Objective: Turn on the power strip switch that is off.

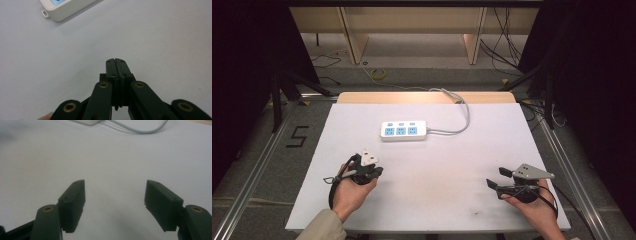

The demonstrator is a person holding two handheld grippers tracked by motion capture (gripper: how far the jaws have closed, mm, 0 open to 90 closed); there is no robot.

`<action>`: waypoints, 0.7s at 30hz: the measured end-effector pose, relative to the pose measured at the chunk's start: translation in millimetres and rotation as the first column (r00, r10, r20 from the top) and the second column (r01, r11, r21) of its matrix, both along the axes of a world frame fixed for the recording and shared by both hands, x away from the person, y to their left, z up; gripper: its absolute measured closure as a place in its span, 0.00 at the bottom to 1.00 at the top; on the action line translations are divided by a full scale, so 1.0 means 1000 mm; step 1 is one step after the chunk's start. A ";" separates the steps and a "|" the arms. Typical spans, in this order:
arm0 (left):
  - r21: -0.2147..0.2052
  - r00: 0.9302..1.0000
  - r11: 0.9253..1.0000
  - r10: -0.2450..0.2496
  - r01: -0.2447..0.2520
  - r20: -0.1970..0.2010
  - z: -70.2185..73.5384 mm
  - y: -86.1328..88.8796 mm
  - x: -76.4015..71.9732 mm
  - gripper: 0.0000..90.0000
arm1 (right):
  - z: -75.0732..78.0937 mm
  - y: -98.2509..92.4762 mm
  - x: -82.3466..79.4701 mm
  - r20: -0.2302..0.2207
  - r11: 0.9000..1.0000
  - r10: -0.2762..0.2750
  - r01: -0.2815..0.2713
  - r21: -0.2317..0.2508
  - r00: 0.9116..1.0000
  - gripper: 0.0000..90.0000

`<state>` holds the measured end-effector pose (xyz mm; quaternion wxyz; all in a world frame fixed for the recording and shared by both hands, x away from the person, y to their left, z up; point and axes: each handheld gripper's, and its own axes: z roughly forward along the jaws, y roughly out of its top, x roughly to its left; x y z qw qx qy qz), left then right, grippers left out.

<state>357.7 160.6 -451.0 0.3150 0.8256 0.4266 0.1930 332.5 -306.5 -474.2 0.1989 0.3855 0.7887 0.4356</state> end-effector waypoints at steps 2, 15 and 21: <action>-0.005 1.000 1.000 0.005 -0.005 -0.003 0.002 -0.001 0.004 1.00 | 0.000 0.000 0.000 -0.002 1.000 0.001 -0.001 -0.001 1.000 0.38; 0.015 1.000 1.000 -0.004 0.004 -0.009 0.009 -0.017 0.025 1.00 | 0.000 0.000 -0.001 0.002 1.000 0.005 -0.005 0.001 1.000 0.37; 0.028 1.000 1.000 -0.013 0.014 -0.014 0.010 -0.024 0.033 1.00 | 0.000 0.001 0.000 0.000 1.000 0.007 -0.007 0.001 1.000 0.37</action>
